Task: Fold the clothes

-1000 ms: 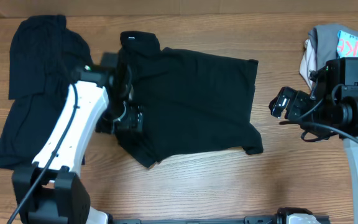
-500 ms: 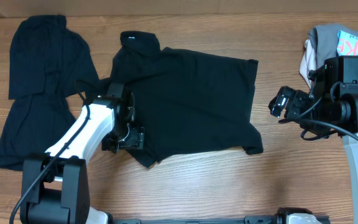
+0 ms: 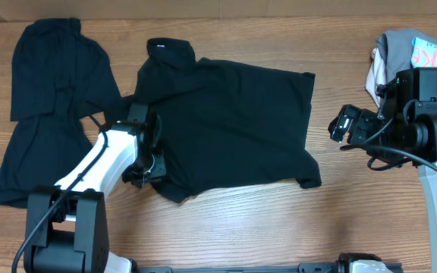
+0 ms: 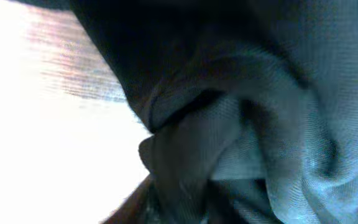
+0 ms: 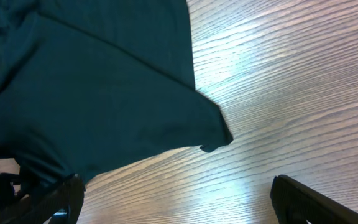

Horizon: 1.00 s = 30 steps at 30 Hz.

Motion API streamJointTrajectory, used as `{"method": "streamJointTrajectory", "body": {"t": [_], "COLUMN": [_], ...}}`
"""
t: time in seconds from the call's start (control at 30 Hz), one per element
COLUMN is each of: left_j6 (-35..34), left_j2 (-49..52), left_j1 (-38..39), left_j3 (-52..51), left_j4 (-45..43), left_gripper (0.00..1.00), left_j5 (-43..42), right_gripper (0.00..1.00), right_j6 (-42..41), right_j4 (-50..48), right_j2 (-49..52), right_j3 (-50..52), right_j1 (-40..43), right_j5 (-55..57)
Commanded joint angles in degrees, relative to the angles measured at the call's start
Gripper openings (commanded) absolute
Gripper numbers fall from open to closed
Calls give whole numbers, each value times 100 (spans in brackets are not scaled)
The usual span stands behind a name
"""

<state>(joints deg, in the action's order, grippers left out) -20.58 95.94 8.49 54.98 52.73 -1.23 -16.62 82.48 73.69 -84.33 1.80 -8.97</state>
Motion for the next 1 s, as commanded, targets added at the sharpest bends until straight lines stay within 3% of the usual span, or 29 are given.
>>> {"method": "streamJointTrajectory", "body": {"t": [0.0,0.33,0.67,0.77,0.9,0.97], "left_j6": [-306,-538,-459,-450,-448,-448], "left_j2": [-111,-603,-1539,-1582,-1582,-1582], "left_j1": [-22,-271,-667,-664,-664,-664], "left_j3": [-87,907,1617,1631,1631,1633], "left_j4": [107,1788,2002,1821,1513,1388], "left_gripper": [6,4,4,4,4,4], "left_j5": [70,345,358,354,310,310], "right_gripper": [100,100,98,88,55,50], "right_j6": [31,17,-166,-166,-164,-168], "right_j4": [-52,44,573,481,192,11], "right_j2": [13,52,494,549,551,553], "right_j3": [-122,-122,107,511,1220,1565], "right_j1": [20,20,17,13,-31,-85], "right_j5": [39,37,-319,-619,-876,-925]}}
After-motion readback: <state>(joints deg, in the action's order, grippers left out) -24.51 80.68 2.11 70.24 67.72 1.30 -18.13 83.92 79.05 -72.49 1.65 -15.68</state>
